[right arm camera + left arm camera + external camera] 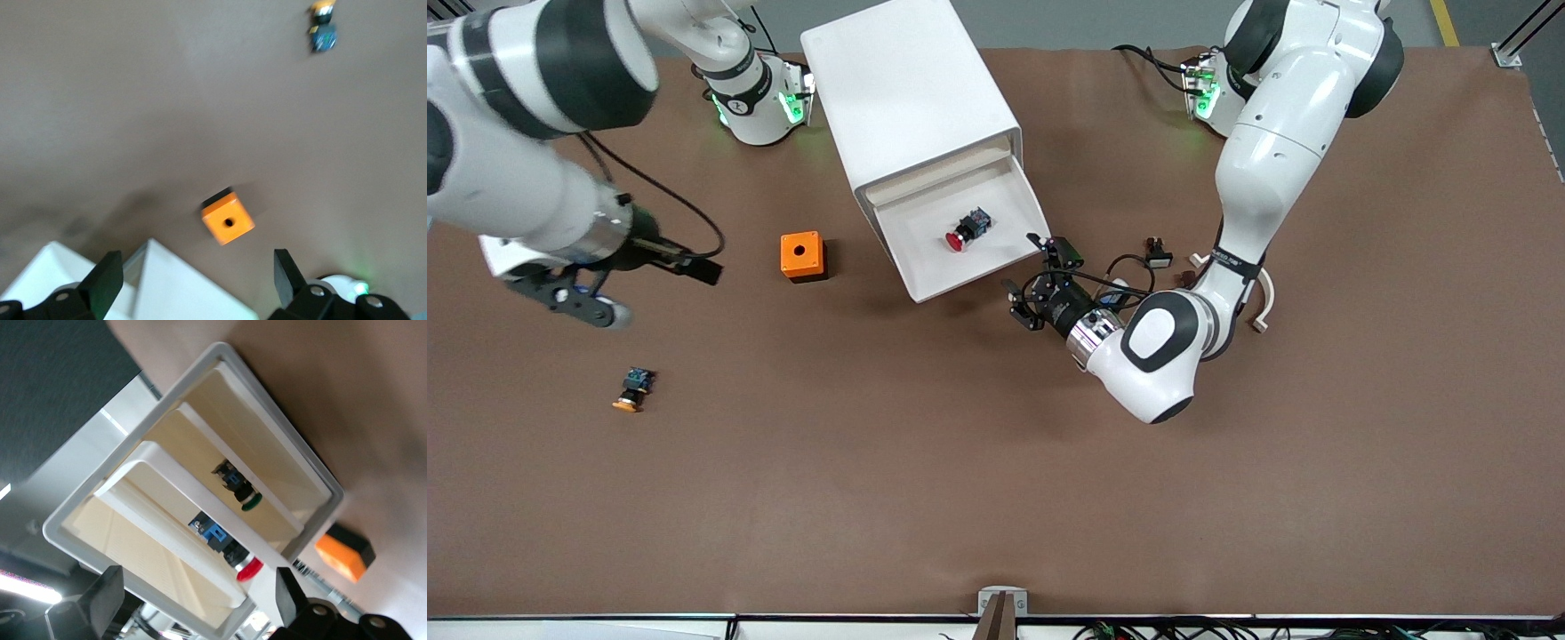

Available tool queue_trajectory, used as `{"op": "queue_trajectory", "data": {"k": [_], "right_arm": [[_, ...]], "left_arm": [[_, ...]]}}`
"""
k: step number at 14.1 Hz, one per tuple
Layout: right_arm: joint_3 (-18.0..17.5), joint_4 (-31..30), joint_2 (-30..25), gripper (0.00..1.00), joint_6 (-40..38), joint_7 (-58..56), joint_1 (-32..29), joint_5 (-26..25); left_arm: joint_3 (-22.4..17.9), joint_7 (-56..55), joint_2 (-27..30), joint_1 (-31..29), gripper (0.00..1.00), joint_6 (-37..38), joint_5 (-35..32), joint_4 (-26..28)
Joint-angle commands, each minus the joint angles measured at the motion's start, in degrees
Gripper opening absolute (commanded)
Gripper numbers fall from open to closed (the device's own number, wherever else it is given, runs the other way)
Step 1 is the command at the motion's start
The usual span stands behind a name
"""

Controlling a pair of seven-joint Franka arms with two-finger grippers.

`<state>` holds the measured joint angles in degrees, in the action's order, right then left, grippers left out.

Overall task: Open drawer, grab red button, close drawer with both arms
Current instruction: 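Pull the drawer further with the left gripper while the right gripper reaches in, then grasp the red-capped button in the drawer with the right gripper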

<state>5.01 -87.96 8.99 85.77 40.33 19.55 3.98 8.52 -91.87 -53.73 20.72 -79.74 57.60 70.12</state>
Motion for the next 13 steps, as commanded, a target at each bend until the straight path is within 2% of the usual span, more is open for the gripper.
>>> {"op": "queue_trajectory", "data": {"k": [1, 6, 11, 13], "right_arm": [[0.62, -0.63, -0.29, 1.0, 1.67, 11.57, 6.01, 2.42], [0.62, -7.38, -0.55, 1.0, 13.34, 29.16, 17.34, 2.96], [0.62, -14.77, -0.03, 1.0, 25.03, 36.82, 23.86, 2.87], [0.7, -17.23, 0.67, 1.0, 29.25, 38.76, 26.41, 2.87]], "left_arm": [[-2.01, 8.87, 0.29, 0.72, 1.0, -0.06, -1.17, -2.7], [-2.72, 27.85, 3.63, 1.34, 1.0, -4.89, -11.8, -2.71], [-2.81, 41.05, 7.85, 1.34, 1.0, -11.56, -21.63, -2.36], [-2.81, 41.68, 7.94, 0.9, 1.0, -14.55, -24.02, -2.36]]}}
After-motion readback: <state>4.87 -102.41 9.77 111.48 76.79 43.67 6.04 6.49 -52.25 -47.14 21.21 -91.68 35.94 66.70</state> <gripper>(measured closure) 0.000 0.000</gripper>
